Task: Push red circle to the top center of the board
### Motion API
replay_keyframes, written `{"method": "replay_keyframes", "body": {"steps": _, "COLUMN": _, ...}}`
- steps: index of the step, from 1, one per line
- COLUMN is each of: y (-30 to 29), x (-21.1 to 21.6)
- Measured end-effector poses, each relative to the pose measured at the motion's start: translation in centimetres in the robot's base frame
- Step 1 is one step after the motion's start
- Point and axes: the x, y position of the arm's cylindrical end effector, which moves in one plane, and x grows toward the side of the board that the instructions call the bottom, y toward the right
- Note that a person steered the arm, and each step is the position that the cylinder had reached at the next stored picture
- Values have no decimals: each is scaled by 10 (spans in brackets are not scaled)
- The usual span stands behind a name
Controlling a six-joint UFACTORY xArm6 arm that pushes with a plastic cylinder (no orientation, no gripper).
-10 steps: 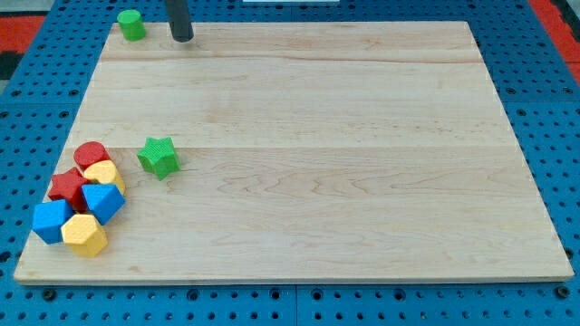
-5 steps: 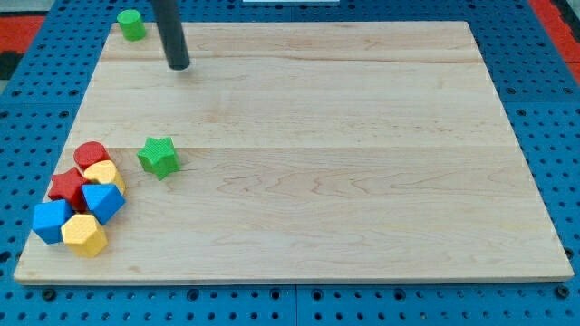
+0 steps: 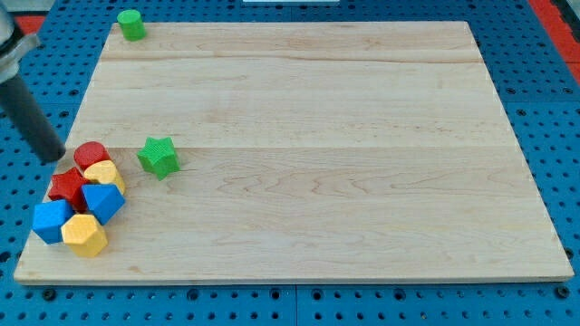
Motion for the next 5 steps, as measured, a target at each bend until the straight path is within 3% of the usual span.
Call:
{"method": "replay_keyframes", "body": {"steps": 2, "y": 38, "x": 28}}
{"method": "replay_keyframes", "body": {"steps": 5, "y": 60, "x": -38}}
